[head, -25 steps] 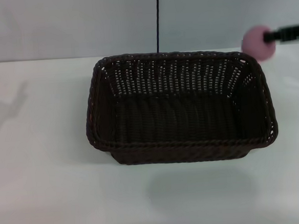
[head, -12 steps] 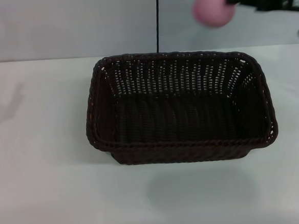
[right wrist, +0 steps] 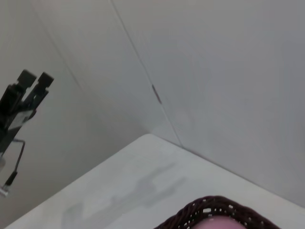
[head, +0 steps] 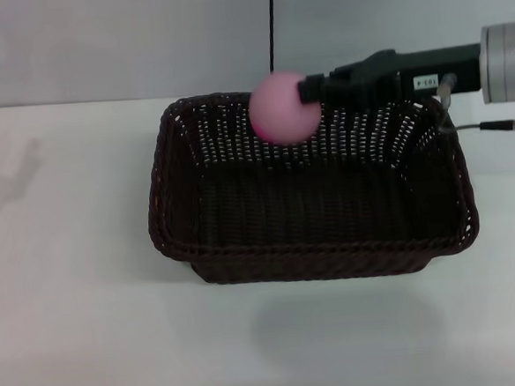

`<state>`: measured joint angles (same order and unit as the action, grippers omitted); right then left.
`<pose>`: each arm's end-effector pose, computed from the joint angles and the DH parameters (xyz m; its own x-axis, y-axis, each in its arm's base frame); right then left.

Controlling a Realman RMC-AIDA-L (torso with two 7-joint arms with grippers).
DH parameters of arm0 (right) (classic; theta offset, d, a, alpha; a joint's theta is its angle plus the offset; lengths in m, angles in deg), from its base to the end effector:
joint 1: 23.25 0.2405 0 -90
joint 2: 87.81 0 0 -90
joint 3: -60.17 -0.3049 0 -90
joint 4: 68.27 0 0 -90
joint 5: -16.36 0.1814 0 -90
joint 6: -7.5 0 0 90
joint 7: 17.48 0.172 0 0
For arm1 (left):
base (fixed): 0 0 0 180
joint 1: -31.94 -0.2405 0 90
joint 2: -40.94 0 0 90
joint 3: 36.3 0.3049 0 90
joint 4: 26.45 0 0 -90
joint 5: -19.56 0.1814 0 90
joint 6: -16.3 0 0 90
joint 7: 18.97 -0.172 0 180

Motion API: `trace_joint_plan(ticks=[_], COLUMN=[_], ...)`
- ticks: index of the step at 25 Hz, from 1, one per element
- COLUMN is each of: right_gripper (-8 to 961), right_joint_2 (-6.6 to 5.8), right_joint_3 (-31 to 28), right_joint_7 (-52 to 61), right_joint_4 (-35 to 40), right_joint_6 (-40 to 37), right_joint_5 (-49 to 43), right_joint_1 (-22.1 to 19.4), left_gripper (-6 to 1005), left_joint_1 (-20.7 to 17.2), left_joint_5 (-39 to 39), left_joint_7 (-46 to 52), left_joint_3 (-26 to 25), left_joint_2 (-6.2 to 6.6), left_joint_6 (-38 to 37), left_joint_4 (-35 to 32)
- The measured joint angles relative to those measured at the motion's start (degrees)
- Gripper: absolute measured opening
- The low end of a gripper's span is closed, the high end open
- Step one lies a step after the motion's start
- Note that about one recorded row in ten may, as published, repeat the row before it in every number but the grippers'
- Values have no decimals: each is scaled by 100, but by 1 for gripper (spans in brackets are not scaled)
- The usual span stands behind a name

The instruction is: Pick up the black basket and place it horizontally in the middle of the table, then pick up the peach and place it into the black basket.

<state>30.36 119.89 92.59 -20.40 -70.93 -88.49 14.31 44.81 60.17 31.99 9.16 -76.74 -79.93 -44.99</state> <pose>0.1897 0.3923 -0.0526 0.7258 -0.5006 -0.4718 -0.5823 -0.8123 -0.0338 -0.3353 0.2845 0.0847 0.2966 -0.3551 0.8865 0.8150 -0.3897 -0.4287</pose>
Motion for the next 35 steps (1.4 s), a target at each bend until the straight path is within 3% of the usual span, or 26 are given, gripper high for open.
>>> trace_joint_plan(ticks=[3,14,19,23,29,35], right_gripper=[54,268,465,465,465,465], right_joint_2=[7,15,57,68,78,82], right_joint_3=[2,-117,-381,-446,-466,-753], right_joint_7=[-179,-209,-413,-735,-1962,-4073], right_joint_4=[-150,-121,-122,-155,-351,-1279], right_joint_6=[-5,1,7,10,-7,-24], right_joint_5=[13,47,59,203,1257,3245], right_joint_1=[10,-53,-156,-289,-759,-1252], left_gripper=[834,834,834,834,834,834], left_joint_1=[11,69,75,76,75,78], left_joint_5=[0,0,0,0,0,0], left_joint_7=[-7,1,20,20,25,27], left_joint_3=[-23,-46,-56,-65,-64,-63], left_joint_2=[0,-7,-10,-17,-26,-28], left_joint_6=[33,79,79,78,77,77], left_joint_4=[0,0,0,0,54,71])
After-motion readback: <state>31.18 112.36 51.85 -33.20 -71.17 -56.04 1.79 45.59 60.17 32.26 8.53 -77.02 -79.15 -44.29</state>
